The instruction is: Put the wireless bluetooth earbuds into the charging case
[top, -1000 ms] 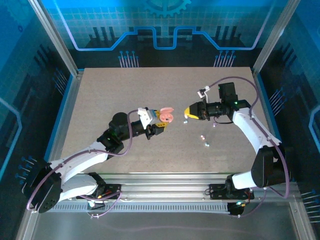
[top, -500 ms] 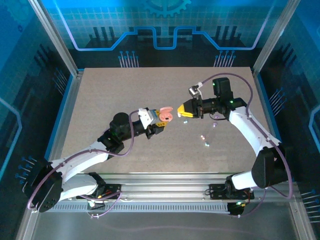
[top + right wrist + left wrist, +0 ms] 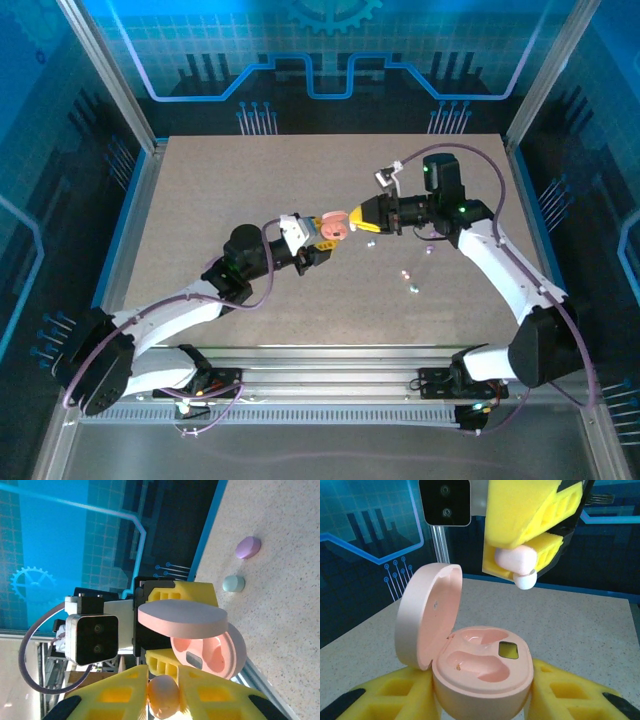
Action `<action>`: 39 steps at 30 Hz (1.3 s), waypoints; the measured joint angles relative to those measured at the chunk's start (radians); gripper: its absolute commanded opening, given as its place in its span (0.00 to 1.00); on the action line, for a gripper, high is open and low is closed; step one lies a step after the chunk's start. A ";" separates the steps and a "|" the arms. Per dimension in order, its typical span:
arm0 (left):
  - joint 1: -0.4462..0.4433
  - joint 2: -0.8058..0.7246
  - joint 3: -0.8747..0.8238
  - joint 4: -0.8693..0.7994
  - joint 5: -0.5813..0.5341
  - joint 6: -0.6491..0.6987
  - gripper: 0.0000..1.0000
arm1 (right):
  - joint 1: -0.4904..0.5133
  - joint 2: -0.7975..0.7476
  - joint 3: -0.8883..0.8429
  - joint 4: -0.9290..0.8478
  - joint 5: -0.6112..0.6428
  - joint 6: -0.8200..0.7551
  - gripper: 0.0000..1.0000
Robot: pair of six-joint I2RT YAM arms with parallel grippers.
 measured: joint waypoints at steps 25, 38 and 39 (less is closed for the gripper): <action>-0.005 0.043 0.014 0.058 0.039 -0.058 0.40 | 0.042 -0.006 -0.005 -0.011 0.124 -0.098 0.22; -0.006 0.064 0.021 0.077 0.046 -0.077 0.40 | 0.053 -0.003 -0.004 -0.028 0.175 -0.134 0.23; -0.006 0.066 0.021 0.076 0.047 -0.077 0.40 | 0.053 -0.003 -0.003 -0.038 0.179 -0.142 0.24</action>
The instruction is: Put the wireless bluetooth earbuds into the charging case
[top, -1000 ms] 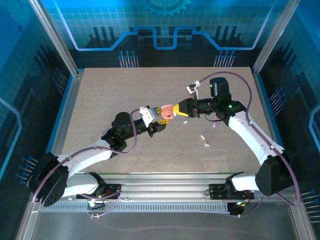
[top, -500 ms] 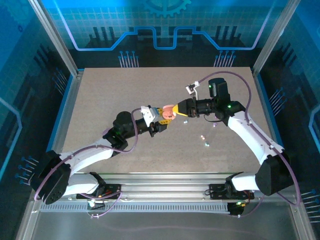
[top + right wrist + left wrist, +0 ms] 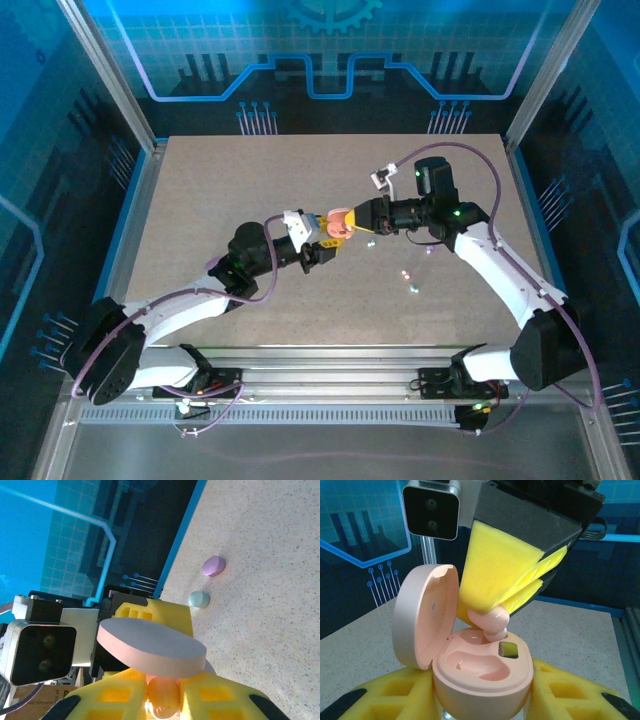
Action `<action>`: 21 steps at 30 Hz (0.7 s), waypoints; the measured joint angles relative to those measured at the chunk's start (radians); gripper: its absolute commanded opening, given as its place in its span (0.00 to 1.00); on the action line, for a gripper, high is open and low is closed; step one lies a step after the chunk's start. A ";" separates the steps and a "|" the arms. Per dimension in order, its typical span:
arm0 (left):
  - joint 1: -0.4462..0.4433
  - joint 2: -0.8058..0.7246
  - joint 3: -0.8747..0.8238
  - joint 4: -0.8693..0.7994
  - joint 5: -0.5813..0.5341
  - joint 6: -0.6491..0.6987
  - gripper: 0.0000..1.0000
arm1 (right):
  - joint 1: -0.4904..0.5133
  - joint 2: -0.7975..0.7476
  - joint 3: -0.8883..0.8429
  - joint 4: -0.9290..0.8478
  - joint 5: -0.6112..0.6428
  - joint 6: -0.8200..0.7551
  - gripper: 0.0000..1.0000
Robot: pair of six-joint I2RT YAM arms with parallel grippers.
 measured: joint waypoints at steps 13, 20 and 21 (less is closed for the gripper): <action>0.000 0.004 0.000 -0.006 0.011 -0.022 0.40 | 0.006 0.000 0.042 -0.118 0.071 -0.091 0.31; 0.000 0.004 0.001 -0.006 0.016 -0.022 0.39 | 0.007 0.000 0.050 -0.150 0.114 -0.095 0.40; 0.000 0.004 0.001 -0.006 0.018 -0.021 0.39 | 0.008 -0.001 0.052 -0.154 0.121 -0.096 0.40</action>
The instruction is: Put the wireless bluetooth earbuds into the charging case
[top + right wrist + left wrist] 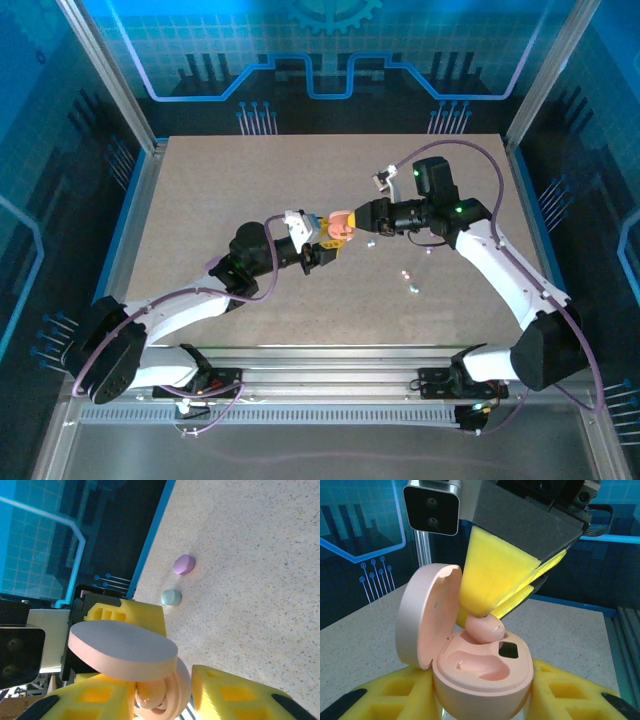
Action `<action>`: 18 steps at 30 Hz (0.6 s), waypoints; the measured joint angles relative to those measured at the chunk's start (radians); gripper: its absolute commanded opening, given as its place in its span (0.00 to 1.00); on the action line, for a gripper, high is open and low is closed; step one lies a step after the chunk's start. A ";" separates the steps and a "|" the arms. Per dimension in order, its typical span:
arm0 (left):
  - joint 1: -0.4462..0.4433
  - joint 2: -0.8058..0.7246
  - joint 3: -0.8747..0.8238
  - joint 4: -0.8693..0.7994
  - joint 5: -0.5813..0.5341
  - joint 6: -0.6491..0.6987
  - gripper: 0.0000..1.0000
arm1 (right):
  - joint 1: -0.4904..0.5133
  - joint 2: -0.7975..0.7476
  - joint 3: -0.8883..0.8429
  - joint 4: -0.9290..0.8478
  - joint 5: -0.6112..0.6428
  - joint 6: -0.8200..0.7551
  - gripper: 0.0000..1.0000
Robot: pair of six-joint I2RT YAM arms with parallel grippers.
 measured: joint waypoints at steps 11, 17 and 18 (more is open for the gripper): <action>-0.003 0.000 0.001 0.003 0.000 0.005 0.39 | 0.001 -0.028 0.015 -0.043 0.027 -0.011 0.40; -0.003 -0.007 0.001 -0.002 -0.006 0.016 0.39 | 0.000 -0.087 0.018 -0.077 0.064 -0.042 0.40; -0.003 -0.011 0.001 -0.004 -0.010 0.024 0.39 | -0.003 -0.105 0.018 -0.084 0.079 -0.047 0.40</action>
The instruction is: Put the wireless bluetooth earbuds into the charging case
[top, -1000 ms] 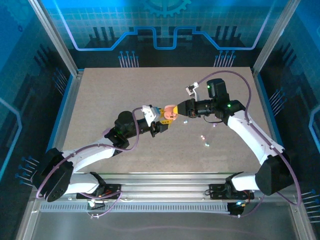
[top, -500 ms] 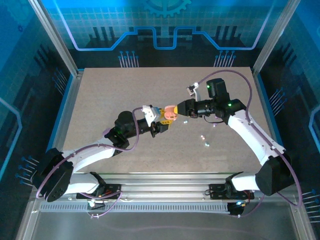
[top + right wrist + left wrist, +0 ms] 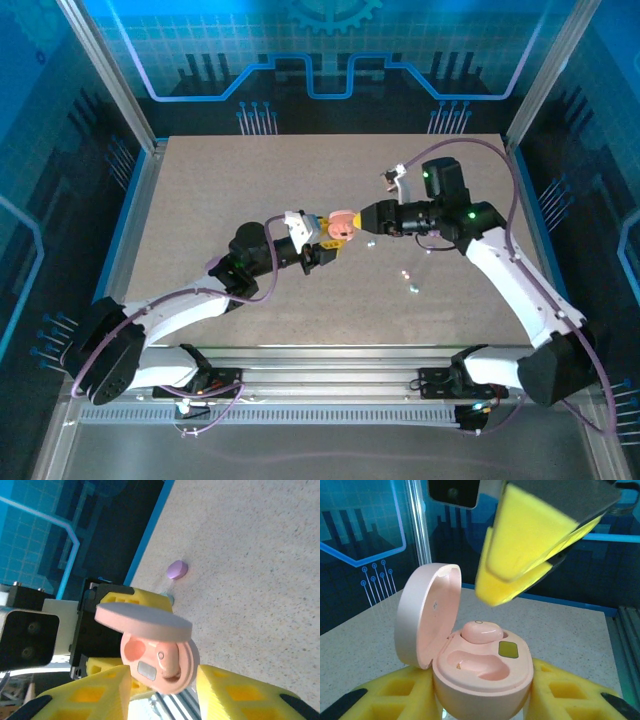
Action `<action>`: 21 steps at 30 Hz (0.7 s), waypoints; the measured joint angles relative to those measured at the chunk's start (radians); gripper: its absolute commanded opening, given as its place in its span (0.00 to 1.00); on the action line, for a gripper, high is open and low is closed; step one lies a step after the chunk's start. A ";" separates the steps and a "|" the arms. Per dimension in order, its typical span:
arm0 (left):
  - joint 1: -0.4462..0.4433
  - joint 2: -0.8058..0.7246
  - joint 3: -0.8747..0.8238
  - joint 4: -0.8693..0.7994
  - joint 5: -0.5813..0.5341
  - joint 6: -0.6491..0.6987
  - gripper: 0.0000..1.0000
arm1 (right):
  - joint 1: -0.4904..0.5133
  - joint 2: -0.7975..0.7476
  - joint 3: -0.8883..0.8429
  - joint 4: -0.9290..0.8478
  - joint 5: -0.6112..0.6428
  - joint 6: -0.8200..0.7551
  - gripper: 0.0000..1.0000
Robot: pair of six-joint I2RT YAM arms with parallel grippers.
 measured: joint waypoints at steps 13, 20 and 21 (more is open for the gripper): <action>-0.001 -0.074 -0.014 -0.013 -0.050 0.029 0.39 | -0.238 -0.099 -0.255 -0.079 0.351 -0.010 0.39; -0.001 -0.091 -0.024 -0.022 -0.051 0.029 0.39 | -0.253 0.166 -0.306 -0.102 0.417 -0.012 0.42; -0.001 -0.094 -0.025 -0.022 -0.051 0.029 0.39 | -0.253 0.182 -0.306 -0.099 0.424 -0.014 0.42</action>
